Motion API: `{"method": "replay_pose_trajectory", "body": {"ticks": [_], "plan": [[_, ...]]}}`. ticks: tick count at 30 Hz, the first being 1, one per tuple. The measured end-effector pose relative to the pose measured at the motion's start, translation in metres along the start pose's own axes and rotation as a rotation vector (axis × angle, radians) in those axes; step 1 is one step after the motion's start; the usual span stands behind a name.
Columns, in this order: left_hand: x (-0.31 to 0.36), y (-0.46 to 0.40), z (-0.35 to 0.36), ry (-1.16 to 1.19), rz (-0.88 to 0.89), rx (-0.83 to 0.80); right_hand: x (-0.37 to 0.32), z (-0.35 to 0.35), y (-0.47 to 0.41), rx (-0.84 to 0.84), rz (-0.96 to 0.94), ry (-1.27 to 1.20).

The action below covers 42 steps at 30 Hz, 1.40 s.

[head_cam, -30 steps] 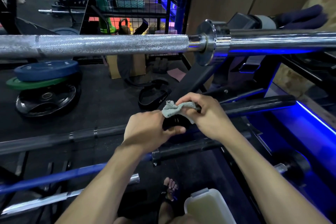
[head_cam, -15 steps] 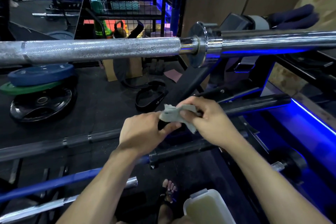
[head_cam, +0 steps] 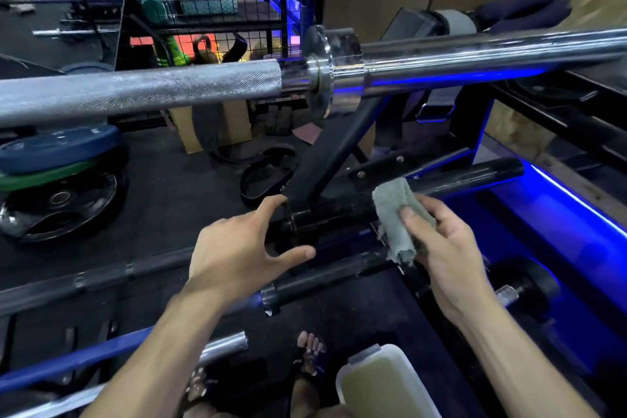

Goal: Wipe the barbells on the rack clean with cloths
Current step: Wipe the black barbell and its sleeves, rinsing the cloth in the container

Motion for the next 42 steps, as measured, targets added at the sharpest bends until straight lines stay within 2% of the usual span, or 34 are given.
{"method": "replay_pose_trajectory", "body": {"ticks": [7, 11, 15, 17, 19, 22, 24, 26, 28, 29, 34, 36, 37, 38, 41, 42], "plan": [[0.001, 0.000, 0.002, 0.020, -0.009, 0.003, -0.005, 0.018, 0.004, 0.104, -0.073, 0.036], [0.002, 0.001, 0.003, 0.002, 0.015, 0.016, -0.004, 0.044, 0.012, 0.158, -0.267, 0.227], [0.001, 0.001, 0.005, -0.004, 0.014, 0.025, 0.007, 0.077, 0.013, 0.084, -0.452, 0.383], [0.002, 0.001, 0.005, -0.013, 0.011, 0.025, 0.015, 0.090, 0.015, 0.033, -0.639, 0.541], [0.001, 0.001, 0.005, -0.013, 0.008, 0.023, 0.022, 0.094, 0.014, -0.014, -0.827, 0.717], [0.000, 0.001, 0.004, 0.013, 0.003, 0.016, 0.015, 0.072, -0.006, 0.012, -0.934, 0.879], [0.002, 0.001, 0.003, 0.021, -0.008, 0.012, 0.004, 0.042, -0.029, 0.114, -0.919, 0.885], [0.003, 0.001, 0.001, 0.010, -0.014, 0.008, -0.005, 0.014, -0.044, 0.215, -0.777, 0.922], [0.004, 0.000, 0.000, 0.002, -0.016, 0.009, -0.003, 0.014, -0.042, 0.309, -0.748, 0.970], [0.004, 0.000, 0.000, 0.001, -0.015, 0.013, 0.000, 0.025, -0.034, 0.307, -0.786, 0.961], [0.005, 0.001, -0.002, -0.012, 0.023, 0.052, 0.018, 0.094, 0.005, 0.032, -0.910, 1.036], [0.004, 0.002, -0.002, -0.009, 0.022, 0.044, 0.011, 0.082, -0.004, 0.038, -1.009, 1.072], [0.003, 0.002, -0.003, -0.006, 0.024, 0.044, 0.006, 0.070, -0.012, 0.082, -1.001, 1.094], [0.003, 0.002, -0.003, -0.007, 0.028, 0.052, 0.000, 0.057, -0.021, 0.147, -0.945, 1.135], [0.002, 0.004, -0.002, -0.025, 0.032, 0.062, -0.008, 0.037, -0.035, 0.296, -0.564, 1.162], [0.002, 0.004, -0.002, -0.020, 0.029, 0.048, -0.008, 0.043, -0.032, 0.307, -0.538, 1.166]]}}
Point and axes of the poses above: each hand's wrist, its own y-axis away from the middle knuckle, its own z-axis out of the palm, x = y × z, the point moved 1 cm from there along -y, towards the middle knuckle, and after that the axes turned 10 degrees about x, right-handed, at the moved point
